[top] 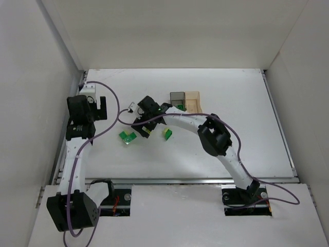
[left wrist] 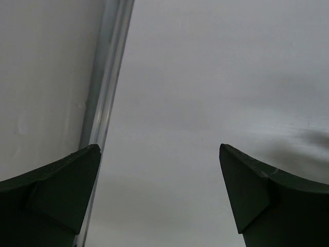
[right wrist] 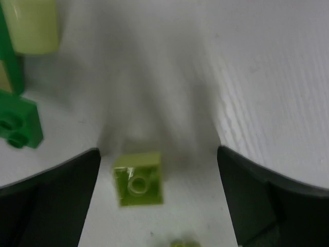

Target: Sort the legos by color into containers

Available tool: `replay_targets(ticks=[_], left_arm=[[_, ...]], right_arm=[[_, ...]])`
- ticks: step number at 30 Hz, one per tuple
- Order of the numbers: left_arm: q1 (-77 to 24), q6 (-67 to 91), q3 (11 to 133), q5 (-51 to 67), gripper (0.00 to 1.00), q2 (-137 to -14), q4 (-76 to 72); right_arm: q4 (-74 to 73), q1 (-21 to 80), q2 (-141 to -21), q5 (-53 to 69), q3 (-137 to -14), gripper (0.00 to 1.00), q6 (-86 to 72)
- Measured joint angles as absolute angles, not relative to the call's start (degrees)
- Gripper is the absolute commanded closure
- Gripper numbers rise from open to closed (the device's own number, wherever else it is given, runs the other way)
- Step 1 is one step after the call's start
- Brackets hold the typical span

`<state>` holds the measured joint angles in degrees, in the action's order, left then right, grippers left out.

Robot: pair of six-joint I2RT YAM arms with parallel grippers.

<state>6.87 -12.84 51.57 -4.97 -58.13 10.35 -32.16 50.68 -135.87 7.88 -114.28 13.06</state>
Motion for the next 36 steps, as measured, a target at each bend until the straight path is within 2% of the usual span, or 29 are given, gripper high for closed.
replay_targets(ticks=[4,6,7,9,15,16,18,20,21,22,23,30,36], left_arm=[[6.9,-12.8,48.4,-4.1,0.00,-56.9,12.0],[6.9,-12.6,48.3,-3.4,0.00,-55.9,12.1],[6.9,-12.4,48.3,-3.0,0.00,-55.4,11.9],[6.9,-12.1,48.3,-2.7,0.00,-54.7,11.5],[6.9,-11.6,48.3,-1.3,0.02,-54.7,11.2],[6.9,-11.7,48.3,-1.0,0.02,-54.7,11.2],[6.9,-11.7,48.3,-0.1,0.03,-54.7,11.2],[6.9,-11.9,48.3,1.2,0.03,-54.9,11.0],[6.9,-12.1,48.3,2.1,0.03,-55.0,11.0],[7.0,-12.4,48.3,3.1,0.03,-55.1,11.0],[7.0,-12.7,48.3,3.9,0.01,-55.2,11.0],[6.5,-18.8,47.9,10.5,0.01,-55.4,11.7],[5.6,-26.4,46.5,16.3,0.02,-55.9,17.0]], right_arm=[[-31.6,50.7,-136.8,1.3,-115.0,0.03,12.9],[-30.8,50.6,-136.4,0.7,-114.1,0.08,12.8],[-30.5,50.6,-135.9,0.4,-113.3,0.15,12.7],[-29.7,50.7,-134.8,0.4,-111.3,0.19,12.7],[-29.5,52.0,-133.7,0.0,-109.6,0.20,12.3],[-29.6,52.2,-133.7,-0.1,-109.6,0.23,11.9],[-30.1,52.7,-133.6,-0.3,-109.5,0.38,11.0],[-30.4,53.0,-133.4,-0.1,-109.1,0.58,9.9],[-30.6,53.0,-133.3,-0.1,-108.9,0.81,9.4],[-30.8,53.1,-133.2,-0.1,-108.8,0.93,9.2],[-31.2,53.1,-132.9,-0.3,-108.8,1.00,8.7],[-33.5,52.5,-130.9,-1.4,-108.4,1.00,4.4],[-28.8,43.9,-118.3,4.1,-103.0,1.00,-6.3]])
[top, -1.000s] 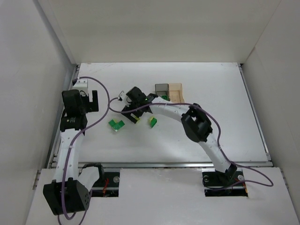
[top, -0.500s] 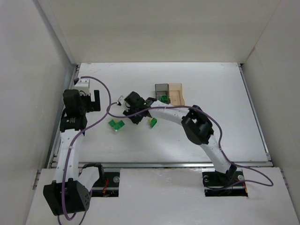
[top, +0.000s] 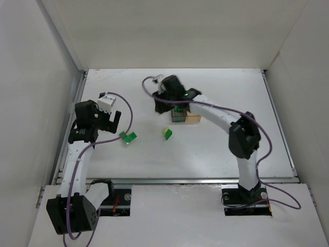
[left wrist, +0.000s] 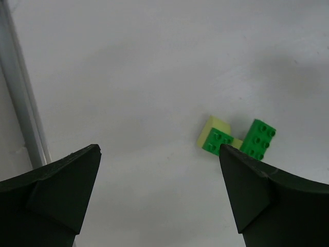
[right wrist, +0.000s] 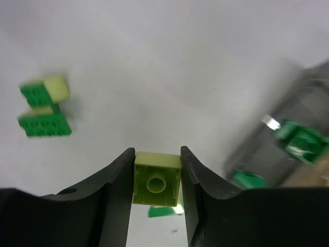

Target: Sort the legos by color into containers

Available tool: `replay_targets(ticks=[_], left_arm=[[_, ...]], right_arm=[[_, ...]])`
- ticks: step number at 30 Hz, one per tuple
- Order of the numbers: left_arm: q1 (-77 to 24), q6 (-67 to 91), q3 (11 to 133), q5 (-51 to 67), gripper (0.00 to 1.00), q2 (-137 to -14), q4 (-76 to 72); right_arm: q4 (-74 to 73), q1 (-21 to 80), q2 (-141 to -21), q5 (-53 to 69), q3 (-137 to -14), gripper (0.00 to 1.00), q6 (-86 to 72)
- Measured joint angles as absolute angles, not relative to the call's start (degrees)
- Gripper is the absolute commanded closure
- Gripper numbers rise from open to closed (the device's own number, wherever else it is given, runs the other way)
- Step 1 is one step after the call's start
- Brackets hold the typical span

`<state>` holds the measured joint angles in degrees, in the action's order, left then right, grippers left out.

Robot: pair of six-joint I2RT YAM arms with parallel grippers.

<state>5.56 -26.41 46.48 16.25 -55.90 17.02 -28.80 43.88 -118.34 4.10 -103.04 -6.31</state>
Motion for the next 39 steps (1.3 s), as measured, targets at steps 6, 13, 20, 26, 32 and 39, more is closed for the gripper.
replay_targets(ticks=[6,13,20,26,32,39], left_arm=[[1.6,-32.1,47.5,18.7,0.02,-63.5,22.9],[-1.1,-34.6,57.0,16.3,0.07,-75.8,29.6],[-12.2,-33.9,60.5,12.3,0.07,-78.0,30.6],[-18.7,-30.3,60.5,9.1,0.11,-80.0,31.0],[-19.7,-27.6,60.5,3.9,0.17,-84.8,31.2],[-26.4,-24.8,60.4,-2.3,0.20,-85.4,31.7]], right_arm=[[-21.6,27.6,-104.5,2.2,-95.7,1.00,-14.4],[-22.9,24.8,-106.8,-2.8,-94.6,1.00,-14.8],[-27.7,22.5,-114.0,-2.9,-94.7,0.67,-14.6],[-28.1,20.7,-113.1,-2.9,-93.4,0.23,-14.0],[-28.1,20.8,-112.8,-1.2,-93.3,0.19,-12.6],[-28.0,20.8,-111.9,0.7,-93.3,0.19,-11.7]])
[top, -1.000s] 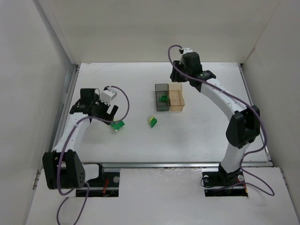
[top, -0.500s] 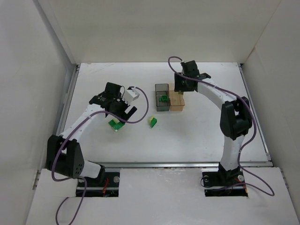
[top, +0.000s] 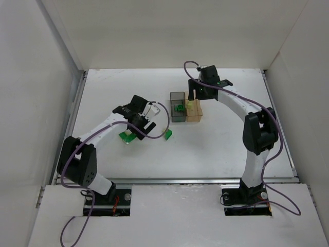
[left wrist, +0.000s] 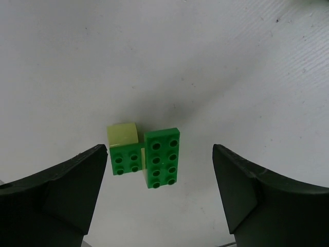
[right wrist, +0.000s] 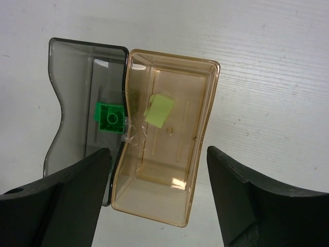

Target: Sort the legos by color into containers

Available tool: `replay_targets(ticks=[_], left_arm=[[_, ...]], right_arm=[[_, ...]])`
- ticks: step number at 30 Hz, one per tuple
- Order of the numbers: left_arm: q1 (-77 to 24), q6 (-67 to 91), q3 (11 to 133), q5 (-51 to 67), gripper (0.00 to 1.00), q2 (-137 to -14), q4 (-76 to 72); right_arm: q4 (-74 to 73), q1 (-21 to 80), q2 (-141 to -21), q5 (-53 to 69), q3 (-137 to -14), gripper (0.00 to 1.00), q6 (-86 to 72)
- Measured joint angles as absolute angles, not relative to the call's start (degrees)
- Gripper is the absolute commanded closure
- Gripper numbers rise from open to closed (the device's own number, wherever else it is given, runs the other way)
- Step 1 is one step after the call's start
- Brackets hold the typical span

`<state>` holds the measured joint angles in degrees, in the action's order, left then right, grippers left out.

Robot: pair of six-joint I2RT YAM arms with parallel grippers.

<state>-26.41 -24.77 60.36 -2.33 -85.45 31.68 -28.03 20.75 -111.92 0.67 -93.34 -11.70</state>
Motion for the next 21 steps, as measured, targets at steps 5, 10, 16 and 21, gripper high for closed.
replay_targets(ticks=[5,10,16,21], left_arm=[[-28.4,-22.8,60.3,-5.4,0.27,-86.2,33.3],[-28.7,-21.0,59.1,-9.2,0.28,-86.5,34.3],[-29.7,-19.6,57.1,-10.5,0.31,-87.9,35.0],[-30.1,-19.6,53.5,-12.7,0.38,-88.0,33.5]], right_arm=[[-27.8,20.8,-111.0,1.9,-93.3,0.19,-11.2],[-27.8,20.8,-111.0,2.9,-93.1,0.19,-10.7],[-27.8,20.8,-111.0,3.9,-93.1,0.19,-10.5],[-27.8,20.8,-111.0,4.1,-93.1,0.19,-10.3]])
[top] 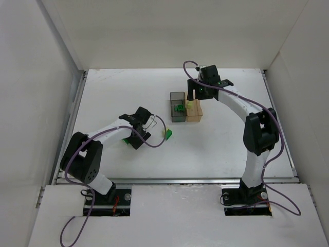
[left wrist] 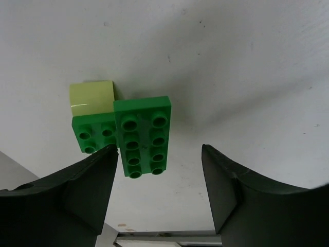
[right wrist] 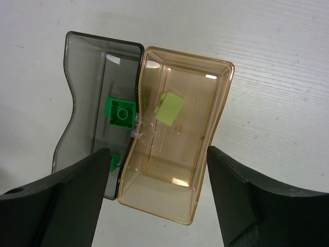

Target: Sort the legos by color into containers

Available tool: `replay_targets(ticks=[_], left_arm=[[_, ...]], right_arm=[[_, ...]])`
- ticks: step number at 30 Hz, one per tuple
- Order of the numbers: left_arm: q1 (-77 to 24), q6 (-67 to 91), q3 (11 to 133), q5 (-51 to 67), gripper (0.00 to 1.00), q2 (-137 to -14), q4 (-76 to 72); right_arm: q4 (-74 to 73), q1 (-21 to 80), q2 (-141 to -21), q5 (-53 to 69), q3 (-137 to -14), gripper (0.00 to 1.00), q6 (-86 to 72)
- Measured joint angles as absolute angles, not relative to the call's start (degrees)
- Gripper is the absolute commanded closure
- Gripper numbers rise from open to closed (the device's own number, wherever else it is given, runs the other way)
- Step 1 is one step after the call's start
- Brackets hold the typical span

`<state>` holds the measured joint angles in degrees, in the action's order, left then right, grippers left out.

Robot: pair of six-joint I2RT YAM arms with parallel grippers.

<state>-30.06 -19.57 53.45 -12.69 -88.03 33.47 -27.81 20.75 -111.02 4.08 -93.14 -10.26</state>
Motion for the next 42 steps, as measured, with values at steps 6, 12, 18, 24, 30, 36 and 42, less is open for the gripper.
replay_targets(ticks=[6,12,18,24,30,36,42], left_arm=[[-29.8,-20.3,51.7,-14.7,0.76,-88.0,31.2],[-29.1,-20.6,51.8,-15.5,1.00,-88.0,29.6],[-26.1,-20.2,60.8,-10.2,1.00,-88.0,33.3],[-11.5,-19.0,82.7,15.4,1.00,-87.6,32.4],[-2.9,-10.6,97.0,47.8,1.00,-91.1,31.6],[-4.3,0.6,102.2,71.2,1.00,-103.0,30.7],[-6.2,13.8,99.0,79.2,1.00,-104.8,19.8]], right_arm=[[-27.8,20.8,-111.0,4.4,-93.1,0.19,-9.8],[-27.8,20.8,-111.0,4.5,-93.1,0.19,-9.8],[-27.7,20.2,-110.4,9.1,-92.9,0.19,-9.1],[-25.9,17.2,-102.0,21.1,-87.7,0.16,-5.8],[-22.4,22.4,-92.8,24.8,-86.0,0.14,1.3],[-14.8,35.9,-89.9,24.2,-85.0,0.14,4.5],[-12.8,36.1,-91.0,23.3,-85.8,0.14,5.6]])
